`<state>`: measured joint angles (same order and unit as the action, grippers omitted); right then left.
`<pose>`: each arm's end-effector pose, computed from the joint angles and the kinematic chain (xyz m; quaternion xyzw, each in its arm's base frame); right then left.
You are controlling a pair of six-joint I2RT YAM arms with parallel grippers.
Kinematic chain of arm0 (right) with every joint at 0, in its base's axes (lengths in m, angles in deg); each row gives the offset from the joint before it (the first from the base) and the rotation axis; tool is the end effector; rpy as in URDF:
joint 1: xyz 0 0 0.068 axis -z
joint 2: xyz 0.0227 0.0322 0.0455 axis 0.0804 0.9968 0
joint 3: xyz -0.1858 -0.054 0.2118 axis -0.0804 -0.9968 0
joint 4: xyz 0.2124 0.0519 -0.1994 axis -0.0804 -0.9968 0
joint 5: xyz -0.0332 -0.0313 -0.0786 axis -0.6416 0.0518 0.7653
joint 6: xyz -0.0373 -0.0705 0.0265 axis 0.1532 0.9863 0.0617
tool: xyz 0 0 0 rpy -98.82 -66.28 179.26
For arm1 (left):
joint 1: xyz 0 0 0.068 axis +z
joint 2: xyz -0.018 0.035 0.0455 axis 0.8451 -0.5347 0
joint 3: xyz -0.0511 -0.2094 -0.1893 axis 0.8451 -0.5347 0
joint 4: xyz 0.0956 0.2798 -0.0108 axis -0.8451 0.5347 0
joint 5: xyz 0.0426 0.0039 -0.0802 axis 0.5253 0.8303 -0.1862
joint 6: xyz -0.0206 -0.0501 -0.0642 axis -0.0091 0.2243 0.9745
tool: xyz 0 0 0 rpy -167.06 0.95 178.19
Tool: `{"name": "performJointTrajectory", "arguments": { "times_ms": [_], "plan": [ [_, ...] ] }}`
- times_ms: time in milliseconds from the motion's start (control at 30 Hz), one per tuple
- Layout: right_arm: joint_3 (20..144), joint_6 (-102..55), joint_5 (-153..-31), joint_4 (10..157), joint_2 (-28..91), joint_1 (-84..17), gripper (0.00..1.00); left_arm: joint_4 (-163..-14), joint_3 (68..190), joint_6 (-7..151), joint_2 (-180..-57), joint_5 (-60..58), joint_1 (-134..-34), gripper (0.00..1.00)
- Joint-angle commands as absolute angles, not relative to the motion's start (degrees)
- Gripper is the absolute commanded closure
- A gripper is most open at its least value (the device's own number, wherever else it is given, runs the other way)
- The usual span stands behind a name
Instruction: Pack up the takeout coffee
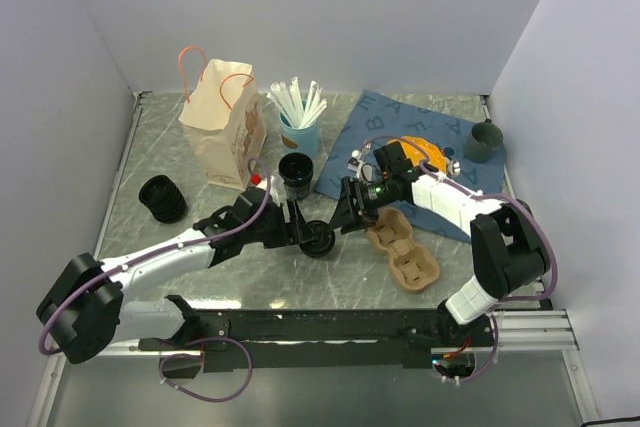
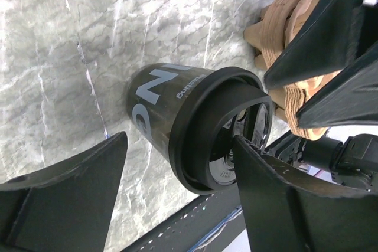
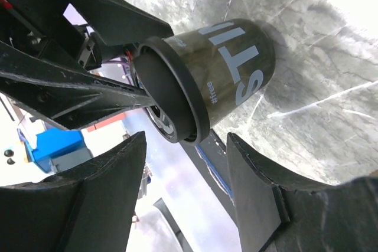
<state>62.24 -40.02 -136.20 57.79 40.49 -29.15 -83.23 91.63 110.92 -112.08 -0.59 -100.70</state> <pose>0.2904 0.1962 0.1797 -0.1189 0.8691 0.4787 0.0382 0.2145 -0.2140 0.1731 -0.0293 0.8965 -0.3617 0.2542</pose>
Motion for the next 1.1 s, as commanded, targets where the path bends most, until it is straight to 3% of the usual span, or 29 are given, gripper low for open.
{"name": "performJointTrajectory", "arguments": {
  "times_ms": [0, 667, 1067],
  "plan": [
    [66.1, -37.3, -135.6, 55.3, 40.1, -28.2, 0.36, -78.3, 94.4, 108.1, -112.5, -1.0, -100.8, 0.22],
    [72.8, -34.0, -134.9, 50.9, 45.1, -27.7, 0.39, -77.8, 102.8, 106.6, -119.3, -2.1, -99.2, 0.17],
    [77.5, -31.3, -139.4, 49.5, 48.1, -27.7, 0.37, -73.0, 105.6, 107.9, -115.4, 1.4, -99.1, 0.15]
  ]
}}
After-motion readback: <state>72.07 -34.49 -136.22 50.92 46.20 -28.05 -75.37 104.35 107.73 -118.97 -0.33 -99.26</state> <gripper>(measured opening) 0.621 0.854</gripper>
